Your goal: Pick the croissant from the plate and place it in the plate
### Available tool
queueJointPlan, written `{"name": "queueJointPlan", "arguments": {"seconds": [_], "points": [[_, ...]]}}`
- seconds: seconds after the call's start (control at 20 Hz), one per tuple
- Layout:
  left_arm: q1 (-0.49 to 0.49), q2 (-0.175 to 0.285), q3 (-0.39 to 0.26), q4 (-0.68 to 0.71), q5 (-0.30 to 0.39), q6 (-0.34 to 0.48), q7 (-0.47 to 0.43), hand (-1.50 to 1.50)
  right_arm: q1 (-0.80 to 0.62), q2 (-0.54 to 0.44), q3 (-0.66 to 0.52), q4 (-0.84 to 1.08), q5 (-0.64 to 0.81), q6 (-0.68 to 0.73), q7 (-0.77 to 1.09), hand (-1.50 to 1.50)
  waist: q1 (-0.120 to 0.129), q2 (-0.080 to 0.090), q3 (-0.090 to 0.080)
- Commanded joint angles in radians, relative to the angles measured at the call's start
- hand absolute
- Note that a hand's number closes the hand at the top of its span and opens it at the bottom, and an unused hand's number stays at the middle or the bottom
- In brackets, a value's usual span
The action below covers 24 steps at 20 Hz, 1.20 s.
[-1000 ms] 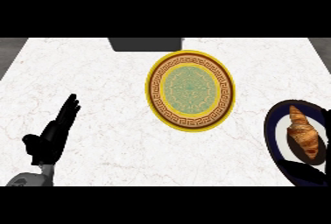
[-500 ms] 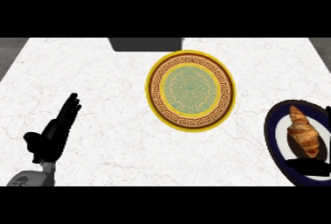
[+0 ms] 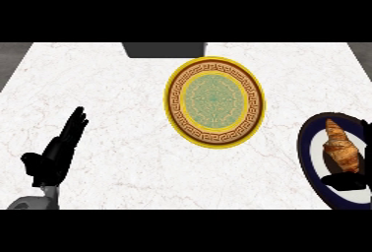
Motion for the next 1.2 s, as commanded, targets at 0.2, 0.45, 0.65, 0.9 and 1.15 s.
{"name": "queueJointPlan", "arguments": {"seconds": [0.2, 0.45, 0.65, 0.9, 1.15], "points": [[-0.026, -0.038, 0.039, 0.056, -0.053, -0.043, -0.041, 0.0, -0.094, 0.019, -0.07, 0.151, 0.069, 0.044, -0.027, -1.5, 0.0, 0.0, 0.0], [0.045, -0.043, 0.044, -0.022, -0.085, -0.048, -0.013, 0.0, -0.137, 0.054, -0.099, 0.288, 0.063, -0.008, -0.147, -1.5, 0.003, 0.0, 0.0], [-0.041, -0.049, 0.1, 0.082, -0.062, -0.073, -0.041, 0.0, -0.131, 0.052, -0.077, 0.327, 0.071, 0.009, -0.233, 1.5, 0.0, 0.001, 0.0], [-0.031, -0.072, 0.069, 0.018, -0.095, -0.062, 0.019, 0.0, -0.104, 0.046, -0.1, 0.354, 0.059, -0.015, -0.327, 1.5, -0.002, 0.0, 0.0], [-0.018, -0.074, 0.085, 0.008, -0.089, -0.045, 0.021, 0.0, 0.059, 0.208, -0.039, 0.138, 0.055, -0.013, -0.148, 1.5, -0.024, -0.005, -0.001]]}}
